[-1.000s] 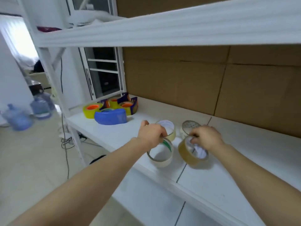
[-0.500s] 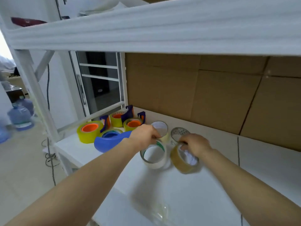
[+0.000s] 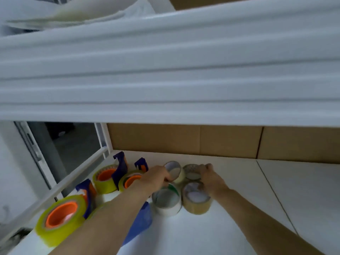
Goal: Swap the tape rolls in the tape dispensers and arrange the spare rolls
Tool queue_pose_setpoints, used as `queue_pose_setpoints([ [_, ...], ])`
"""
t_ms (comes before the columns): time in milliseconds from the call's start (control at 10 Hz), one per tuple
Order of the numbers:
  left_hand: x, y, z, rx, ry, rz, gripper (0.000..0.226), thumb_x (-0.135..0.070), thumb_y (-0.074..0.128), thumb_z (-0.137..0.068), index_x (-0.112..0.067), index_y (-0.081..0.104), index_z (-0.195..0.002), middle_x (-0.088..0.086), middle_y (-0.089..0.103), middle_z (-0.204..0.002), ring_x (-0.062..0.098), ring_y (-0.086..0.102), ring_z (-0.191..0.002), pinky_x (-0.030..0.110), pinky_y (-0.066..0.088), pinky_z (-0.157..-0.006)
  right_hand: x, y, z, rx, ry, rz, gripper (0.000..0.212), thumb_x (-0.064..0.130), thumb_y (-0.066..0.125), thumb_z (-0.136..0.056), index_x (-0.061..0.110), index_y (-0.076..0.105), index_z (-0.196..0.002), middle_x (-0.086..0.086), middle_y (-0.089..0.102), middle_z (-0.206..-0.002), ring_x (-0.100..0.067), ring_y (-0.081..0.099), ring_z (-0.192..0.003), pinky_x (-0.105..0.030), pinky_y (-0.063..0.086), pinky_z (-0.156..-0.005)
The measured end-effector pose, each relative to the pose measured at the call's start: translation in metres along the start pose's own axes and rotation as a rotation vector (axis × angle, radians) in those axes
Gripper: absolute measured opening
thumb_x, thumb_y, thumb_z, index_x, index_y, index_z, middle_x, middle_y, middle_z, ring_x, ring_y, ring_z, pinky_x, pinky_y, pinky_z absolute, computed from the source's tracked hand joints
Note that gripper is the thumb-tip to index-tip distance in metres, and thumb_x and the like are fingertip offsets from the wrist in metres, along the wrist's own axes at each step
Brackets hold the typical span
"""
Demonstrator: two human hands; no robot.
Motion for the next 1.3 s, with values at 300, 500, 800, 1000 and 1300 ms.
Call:
queue_pose_setpoints([
  [300, 0.008, 0.022, 0.005, 0.210, 0.160, -0.187, 0.033, -0.023, 0.063, -0.086, -0.006, 0.061, -0.113, 0.011, 0.062, -0.116, 0.024, 0.060, -0.103, 0.032, 0.047, -0.084, 0.007, 0.003, 0.063, -0.040, 0.210, 0.008, 0.020, 0.016, 0.048, -0.090, 0.014, 0.051, -0.109, -0.013, 0.054, -0.121, -0.027, 0.053, -0.111, -0.029, 0.041, -0.084],
  [500, 0.004, 0.025, 0.026, 0.190, 0.261, -0.133, 0.036, -0.033, 0.033, -0.097, -0.019, 0.051, -0.125, 0.014, 0.051, -0.131, 0.027, 0.052, -0.114, 0.033, 0.045, -0.096, 0.059, -0.019, 0.118, -0.249, 0.330, 0.027, 0.033, 0.014, 0.047, -0.088, 0.018, 0.054, -0.120, -0.006, 0.052, -0.127, -0.023, 0.046, -0.119, -0.028, 0.040, -0.096],
  [800, -0.043, 0.038, 0.023, 0.275, 0.253, -0.219, 0.035, -0.024, 0.033, -0.099, -0.004, 0.049, -0.123, 0.014, 0.054, -0.111, 0.023, 0.052, -0.101, 0.030, 0.039, -0.087, 0.056, -0.024, 0.165, -0.252, 0.454, -0.096, 0.033, 0.022, 0.046, -0.091, 0.012, 0.053, -0.121, -0.010, 0.052, -0.122, -0.028, 0.049, -0.117, -0.030, 0.043, -0.094],
  [1000, -0.031, 0.024, 0.008, 0.156, 0.090, -0.294, 0.038, -0.027, 0.032, -0.099, -0.010, 0.054, -0.125, 0.011, 0.055, -0.130, 0.027, 0.052, -0.119, 0.034, 0.041, -0.100, 0.040, -0.024, 0.170, -0.325, 0.458, -0.257, 0.033, 0.022, 0.047, -0.093, 0.014, 0.053, -0.124, -0.010, 0.053, -0.127, -0.026, 0.051, -0.117, -0.027, 0.042, -0.096],
  [1300, -0.031, 0.003, 0.035, 0.059, 0.063, -0.170, 0.067, -0.064, 0.018, -0.090, -0.025, 0.034, -0.143, 0.005, 0.033, -0.150, 0.029, 0.031, -0.136, 0.045, 0.024, -0.110, 0.048, -0.030, 0.171, -0.356, 0.400, -0.484, 0.030, 0.018, 0.053, -0.090, 0.012, 0.057, -0.118, -0.006, 0.061, -0.117, -0.022, 0.058, -0.108, -0.025, 0.043, -0.090],
])
Point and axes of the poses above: each hand's wrist, its own z-axis away from the middle knuckle, its own y-axis out of the palm, x = y × z, the point moved 10 cm from there along -z, towards the middle knuckle
